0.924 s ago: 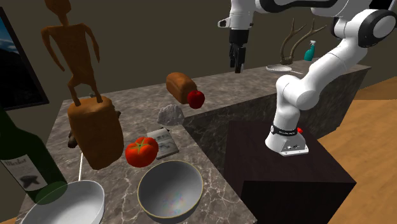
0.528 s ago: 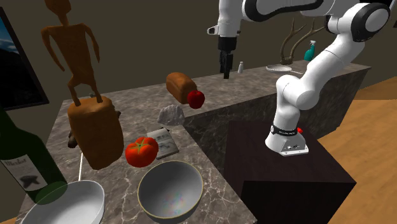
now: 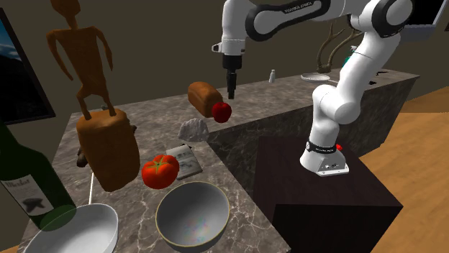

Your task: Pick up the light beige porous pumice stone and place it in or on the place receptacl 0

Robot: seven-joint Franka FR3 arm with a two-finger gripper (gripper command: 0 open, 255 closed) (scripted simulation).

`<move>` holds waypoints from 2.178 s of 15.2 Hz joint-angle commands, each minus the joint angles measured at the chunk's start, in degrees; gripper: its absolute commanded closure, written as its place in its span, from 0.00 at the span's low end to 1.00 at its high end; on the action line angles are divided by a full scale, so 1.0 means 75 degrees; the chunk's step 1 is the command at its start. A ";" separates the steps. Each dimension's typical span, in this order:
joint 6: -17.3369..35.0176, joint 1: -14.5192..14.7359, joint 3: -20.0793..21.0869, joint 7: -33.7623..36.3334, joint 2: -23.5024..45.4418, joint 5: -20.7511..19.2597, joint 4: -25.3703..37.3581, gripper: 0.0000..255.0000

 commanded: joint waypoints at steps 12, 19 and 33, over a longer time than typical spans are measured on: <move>0.1656 -0.0065 -0.0296 -0.0472 0.3729 0.0668 0.2234 0.00; 0.2137 -0.0107 -0.0282 -0.0601 0.4713 0.0893 0.2762 0.00; 0.2452 -0.0092 -0.0259 -0.0630 0.4895 0.0938 0.2629 1.00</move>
